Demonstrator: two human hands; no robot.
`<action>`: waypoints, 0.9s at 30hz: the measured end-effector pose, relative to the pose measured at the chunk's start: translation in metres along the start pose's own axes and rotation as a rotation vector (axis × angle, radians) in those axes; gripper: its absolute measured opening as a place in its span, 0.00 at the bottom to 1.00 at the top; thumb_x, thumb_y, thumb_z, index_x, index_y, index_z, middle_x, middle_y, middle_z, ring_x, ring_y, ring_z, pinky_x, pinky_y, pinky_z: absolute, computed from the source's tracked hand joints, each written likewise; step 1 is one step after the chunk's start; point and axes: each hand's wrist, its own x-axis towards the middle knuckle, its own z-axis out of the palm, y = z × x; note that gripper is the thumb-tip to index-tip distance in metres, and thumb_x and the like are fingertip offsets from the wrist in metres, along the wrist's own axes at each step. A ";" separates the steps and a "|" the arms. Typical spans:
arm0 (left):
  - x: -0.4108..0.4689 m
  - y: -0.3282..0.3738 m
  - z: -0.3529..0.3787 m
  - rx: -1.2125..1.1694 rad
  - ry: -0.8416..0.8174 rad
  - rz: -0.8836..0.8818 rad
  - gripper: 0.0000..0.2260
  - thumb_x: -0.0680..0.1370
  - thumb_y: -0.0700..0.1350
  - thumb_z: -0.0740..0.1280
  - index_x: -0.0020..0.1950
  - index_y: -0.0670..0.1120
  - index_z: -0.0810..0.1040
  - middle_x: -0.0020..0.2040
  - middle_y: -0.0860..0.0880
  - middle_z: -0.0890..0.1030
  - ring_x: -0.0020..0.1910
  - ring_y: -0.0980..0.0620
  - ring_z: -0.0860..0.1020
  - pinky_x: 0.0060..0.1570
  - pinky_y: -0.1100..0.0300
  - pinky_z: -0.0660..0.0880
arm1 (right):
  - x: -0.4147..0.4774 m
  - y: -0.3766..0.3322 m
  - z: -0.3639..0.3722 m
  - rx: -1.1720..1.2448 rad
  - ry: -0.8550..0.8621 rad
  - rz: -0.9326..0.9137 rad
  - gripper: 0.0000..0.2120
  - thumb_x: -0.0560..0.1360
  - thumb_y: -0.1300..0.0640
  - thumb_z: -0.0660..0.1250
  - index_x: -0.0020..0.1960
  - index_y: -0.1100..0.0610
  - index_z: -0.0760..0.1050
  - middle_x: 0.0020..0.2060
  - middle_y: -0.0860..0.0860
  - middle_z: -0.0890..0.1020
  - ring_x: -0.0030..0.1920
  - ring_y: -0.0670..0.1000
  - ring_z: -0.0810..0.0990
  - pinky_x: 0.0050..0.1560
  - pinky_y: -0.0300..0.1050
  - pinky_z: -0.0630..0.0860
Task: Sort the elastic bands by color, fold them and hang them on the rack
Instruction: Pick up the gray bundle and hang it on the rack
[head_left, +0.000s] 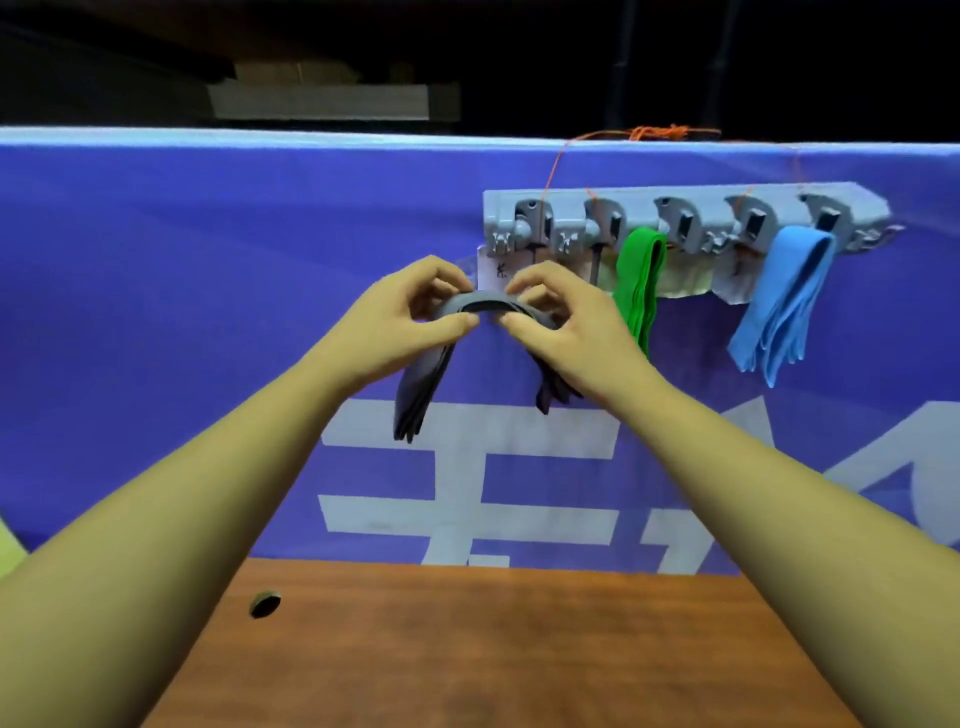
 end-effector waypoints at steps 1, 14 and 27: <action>0.007 0.004 -0.002 0.000 0.018 0.009 0.12 0.73 0.51 0.71 0.54 0.51 0.78 0.49 0.49 0.83 0.47 0.50 0.80 0.53 0.51 0.76 | 0.008 -0.003 -0.003 0.001 0.012 -0.016 0.07 0.72 0.52 0.71 0.49 0.47 0.77 0.40 0.49 0.83 0.42 0.50 0.81 0.46 0.46 0.76; 0.088 0.028 0.044 -0.075 0.105 0.055 0.12 0.73 0.52 0.72 0.54 0.49 0.81 0.49 0.52 0.85 0.49 0.56 0.83 0.53 0.55 0.79 | 0.041 0.012 -0.066 -0.139 0.257 0.015 0.03 0.74 0.53 0.69 0.47 0.46 0.80 0.38 0.43 0.84 0.42 0.44 0.82 0.45 0.42 0.77; 0.116 0.014 0.070 -0.063 0.169 0.050 0.11 0.75 0.50 0.71 0.56 0.49 0.81 0.51 0.53 0.84 0.52 0.57 0.81 0.55 0.63 0.76 | 0.049 0.023 -0.068 -0.503 0.316 0.052 0.10 0.77 0.46 0.61 0.54 0.46 0.78 0.40 0.46 0.82 0.42 0.53 0.80 0.46 0.54 0.78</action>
